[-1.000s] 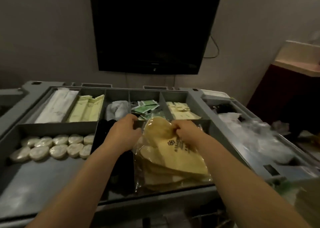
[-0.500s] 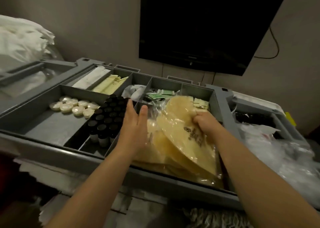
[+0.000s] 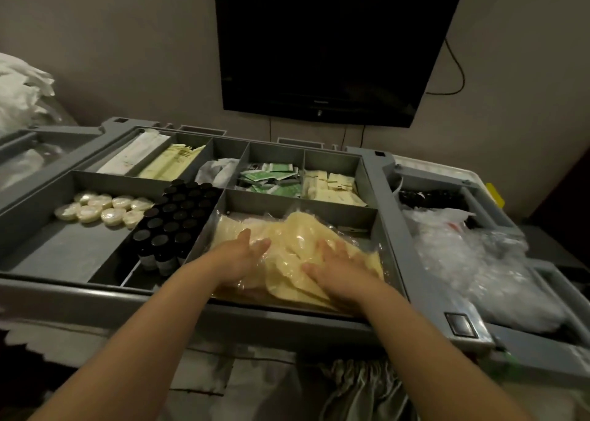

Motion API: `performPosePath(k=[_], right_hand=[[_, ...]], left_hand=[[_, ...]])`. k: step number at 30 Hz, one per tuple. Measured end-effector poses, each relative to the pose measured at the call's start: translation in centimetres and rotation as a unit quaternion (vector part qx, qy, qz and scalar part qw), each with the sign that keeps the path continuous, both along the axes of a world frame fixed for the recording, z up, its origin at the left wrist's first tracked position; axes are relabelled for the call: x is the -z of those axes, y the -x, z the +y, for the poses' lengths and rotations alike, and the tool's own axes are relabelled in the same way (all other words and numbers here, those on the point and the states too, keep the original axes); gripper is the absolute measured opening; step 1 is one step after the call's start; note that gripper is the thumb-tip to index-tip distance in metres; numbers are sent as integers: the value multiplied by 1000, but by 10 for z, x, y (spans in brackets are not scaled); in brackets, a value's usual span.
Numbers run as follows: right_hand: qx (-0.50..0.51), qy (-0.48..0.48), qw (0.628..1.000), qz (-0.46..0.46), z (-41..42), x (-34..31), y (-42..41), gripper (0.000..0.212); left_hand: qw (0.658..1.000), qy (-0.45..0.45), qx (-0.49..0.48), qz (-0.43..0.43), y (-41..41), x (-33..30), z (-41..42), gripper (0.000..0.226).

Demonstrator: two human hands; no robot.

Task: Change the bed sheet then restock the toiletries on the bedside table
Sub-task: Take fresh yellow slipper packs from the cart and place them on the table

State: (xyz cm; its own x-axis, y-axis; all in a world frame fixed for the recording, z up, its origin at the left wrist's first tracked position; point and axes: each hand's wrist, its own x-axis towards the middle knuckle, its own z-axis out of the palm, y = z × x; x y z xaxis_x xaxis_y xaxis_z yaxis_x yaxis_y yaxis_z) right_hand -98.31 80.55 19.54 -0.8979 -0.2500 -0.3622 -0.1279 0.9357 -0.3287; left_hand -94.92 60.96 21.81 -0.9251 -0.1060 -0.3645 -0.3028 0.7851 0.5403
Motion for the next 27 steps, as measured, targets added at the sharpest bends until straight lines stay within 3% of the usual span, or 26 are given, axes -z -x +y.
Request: performPosePath(k=[3,7,9,11,14,16,18,19,20,22,24,27], right_hand=[[42,53,998,4,18,2,7,64],[41,134,990,31,14,-8,1,55],[25,137,989,42,8,-11,-1,56],[10,116,992,45,5,-11,-3,60],[5,82,997,3,9,-12,-2,63],[-5,99,995,-10,8,-17,-1,52],[2,130,991,29,-1,-23,1,39],[14,138,989,49,-9,-25,2,42],[23,133,989,63,-16,-26,2,52],[20,73,995,70,-26,-23,1,72],[21,9,999,48,-24,-13,1,81],[34,2,999,-14,-8,3,2,82]], left_hand=[[997,45,-8,58,1,0,-3,48],[994,-36,-8,102,3,-6,15,17],[991,-75,-39,108,6,-9,18,9],[987,-57,-83,125,11,-15,5,5],[984,101,-99,112,5,-24,-24,22],[966,167,-127,150,-5,-22,-29,40],[949,149,-116,253,-12,-18,-13,50],[951,130,-65,274,-12,-14,0,53],[960,118,-4,254,-10,-8,12,55],[982,106,80,133,-5,4,25,56],[988,108,106,29,2,15,22,56],[985,124,119,-17,8,28,12,62]])
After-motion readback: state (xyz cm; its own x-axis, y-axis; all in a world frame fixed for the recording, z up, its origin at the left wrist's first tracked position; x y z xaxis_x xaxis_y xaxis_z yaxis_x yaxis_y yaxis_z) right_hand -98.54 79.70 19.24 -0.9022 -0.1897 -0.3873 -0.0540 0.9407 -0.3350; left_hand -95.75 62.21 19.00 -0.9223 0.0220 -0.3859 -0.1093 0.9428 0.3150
